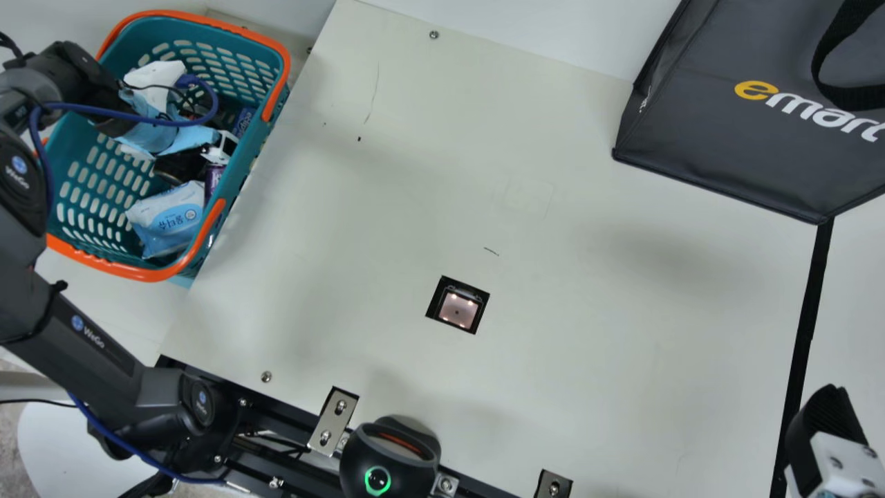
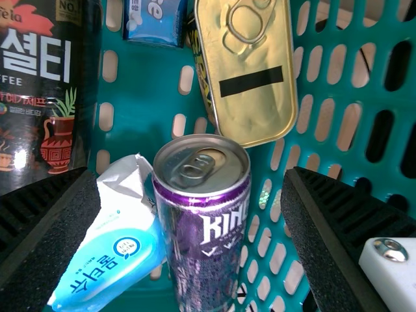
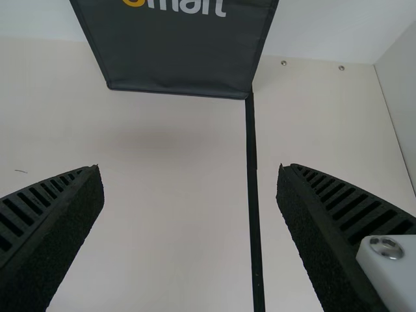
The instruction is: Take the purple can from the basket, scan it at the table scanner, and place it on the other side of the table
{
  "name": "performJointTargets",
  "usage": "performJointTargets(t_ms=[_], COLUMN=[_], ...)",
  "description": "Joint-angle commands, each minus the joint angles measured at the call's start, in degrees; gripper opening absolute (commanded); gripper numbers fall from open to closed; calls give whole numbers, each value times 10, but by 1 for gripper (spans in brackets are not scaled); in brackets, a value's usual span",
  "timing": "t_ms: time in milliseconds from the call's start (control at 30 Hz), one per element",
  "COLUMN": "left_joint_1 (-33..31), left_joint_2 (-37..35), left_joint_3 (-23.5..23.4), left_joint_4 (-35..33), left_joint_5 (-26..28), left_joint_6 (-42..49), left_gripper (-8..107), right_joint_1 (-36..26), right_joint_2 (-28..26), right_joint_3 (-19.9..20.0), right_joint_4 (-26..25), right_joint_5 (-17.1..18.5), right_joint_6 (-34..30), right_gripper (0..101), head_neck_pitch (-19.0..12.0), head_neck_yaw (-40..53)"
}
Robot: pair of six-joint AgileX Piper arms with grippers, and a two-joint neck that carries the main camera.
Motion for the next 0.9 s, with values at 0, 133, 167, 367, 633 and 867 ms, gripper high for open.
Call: performJointTargets(t_ms=[0, 133, 167, 367, 633, 867], left_joint_1=[-3, -8, -10, -17, -24, -27], left_joint_2=[3, 9, 11, 19, 26, 27], left_joint_3=[2, 7, 8, 14, 23, 28], left_joint_4=[1, 2, 2, 4, 9, 8], left_joint_5=[-2, -9, -10, -20, -33, -36], left_joint_6=[1, 4, 4, 2, -5, -9], left_gripper=[90, 90, 90, 90, 90, 43], right_joint_1=[0, 0, 0, 0, 0, 0], right_joint_2=[0, 0, 0, 0, 0, 0], right_joint_3=[0, 0, 0, 0, 0, 0], right_joint_4=[0, 0, 0, 0, 0, 0], right_joint_5=[0, 0, 0, 0, 0, 0], right_joint_6=[0, 0, 0, 0, 0, 0], right_gripper=[95, 95, 95, 95, 95, 95], head_neck_pitch=[-17, -17, -17, -17, -17, -17], head_neck_yaw=[1, 1, 1, 1, 1, 1])
